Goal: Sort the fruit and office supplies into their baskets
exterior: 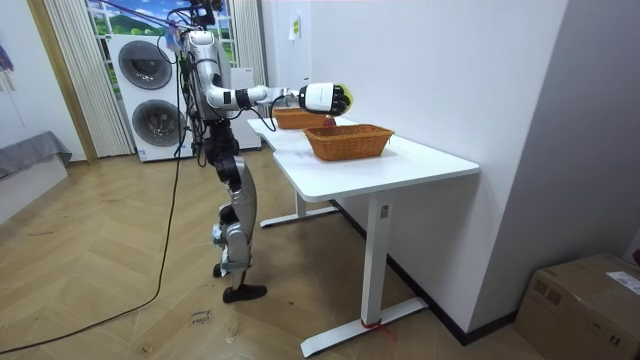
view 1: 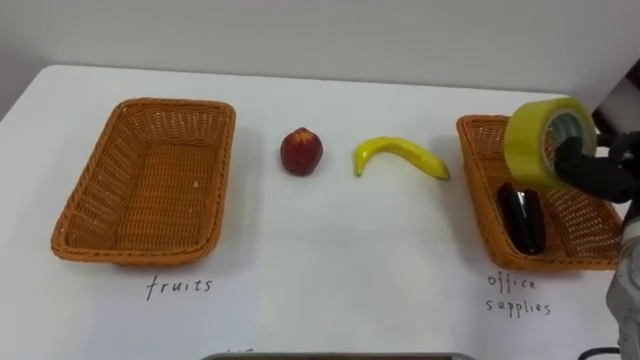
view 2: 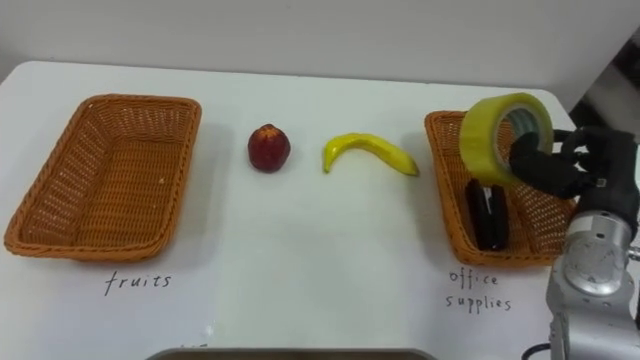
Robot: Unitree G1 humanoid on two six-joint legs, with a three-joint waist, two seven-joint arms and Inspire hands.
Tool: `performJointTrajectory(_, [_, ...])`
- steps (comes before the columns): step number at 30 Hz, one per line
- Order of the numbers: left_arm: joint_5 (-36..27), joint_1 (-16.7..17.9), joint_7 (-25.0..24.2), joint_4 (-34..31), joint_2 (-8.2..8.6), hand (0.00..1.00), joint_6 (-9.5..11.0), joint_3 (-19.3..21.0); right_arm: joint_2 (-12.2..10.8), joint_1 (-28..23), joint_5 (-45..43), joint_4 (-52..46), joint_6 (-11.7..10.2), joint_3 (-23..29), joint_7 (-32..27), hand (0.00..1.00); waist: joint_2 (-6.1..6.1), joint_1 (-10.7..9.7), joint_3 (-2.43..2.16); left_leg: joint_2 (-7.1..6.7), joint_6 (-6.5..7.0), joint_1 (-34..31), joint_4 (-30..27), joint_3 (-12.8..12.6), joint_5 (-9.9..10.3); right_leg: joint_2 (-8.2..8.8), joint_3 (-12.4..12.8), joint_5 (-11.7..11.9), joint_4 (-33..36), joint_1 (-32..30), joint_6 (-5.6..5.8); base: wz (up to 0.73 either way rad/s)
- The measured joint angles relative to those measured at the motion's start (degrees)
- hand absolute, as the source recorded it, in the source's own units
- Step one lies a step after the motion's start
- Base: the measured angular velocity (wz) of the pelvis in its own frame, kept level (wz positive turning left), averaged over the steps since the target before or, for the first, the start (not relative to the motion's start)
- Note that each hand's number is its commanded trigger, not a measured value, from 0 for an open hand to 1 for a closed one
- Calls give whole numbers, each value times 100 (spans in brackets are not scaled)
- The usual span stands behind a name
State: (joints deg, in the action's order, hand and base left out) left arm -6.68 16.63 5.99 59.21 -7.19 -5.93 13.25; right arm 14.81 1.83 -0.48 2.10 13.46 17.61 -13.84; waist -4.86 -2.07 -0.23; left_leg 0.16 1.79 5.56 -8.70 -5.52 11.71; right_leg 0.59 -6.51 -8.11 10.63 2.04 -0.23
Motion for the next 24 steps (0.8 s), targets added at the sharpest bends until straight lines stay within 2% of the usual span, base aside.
performJointTrajectory(8, [1,81,92,-3,1,0,-7,-5,36,-24,-57,355,0,0,156,100,-48,-48,4,1,3,-5,4,14,2,1,-1,-1,-1,-8,1,0])
performJointTrajectory(9, [0,80,126,-3,1,0,-7,-4,40,-25,-59,415,1,0,158,94,-50,-55,3,1,3,-5,5,14,3,0,-1,-1,0,-8,1,0])
performJointTrajectory(10, [1,80,132,-3,1,0,-7,-4,42,-25,-60,440,2,0,159,75,-49,-62,3,1,3,-5,5,14,3,0,1,-1,0,-9,1,0])
performJointTrajectory(12, [1,80,135,-5,0,0,-7,-5,43,-25,-71,448,2,0,166,16,-49,-70,3,1,3,-4,5,13,3,-2,4,-1,1,-9,1,0])
performJointTrajectory(13, [-1,81,135,-4,1,0,-8,-5,43,-25,-162,447,2,0,195,0,-49,-70,2,0,3,-3,5,10,3,-3,8,0,1,-8,1,0])
performJointTrajectory(19, [0,87,220,-5,0,0,-55,-13,53,-24,-254,447,1,0,247,0,-54,-71,-8,5,3,0,2,12,2,-2,8,0,6,-5,1,0])
performJointTrajectory(24, [-2,89,240,-8,-7,0,-113,-13,146,-23,-256,449,0,0,285,0,-57,-71,-16,5,3,3,2,11,2,-2,12,0,8,-2,0,0])
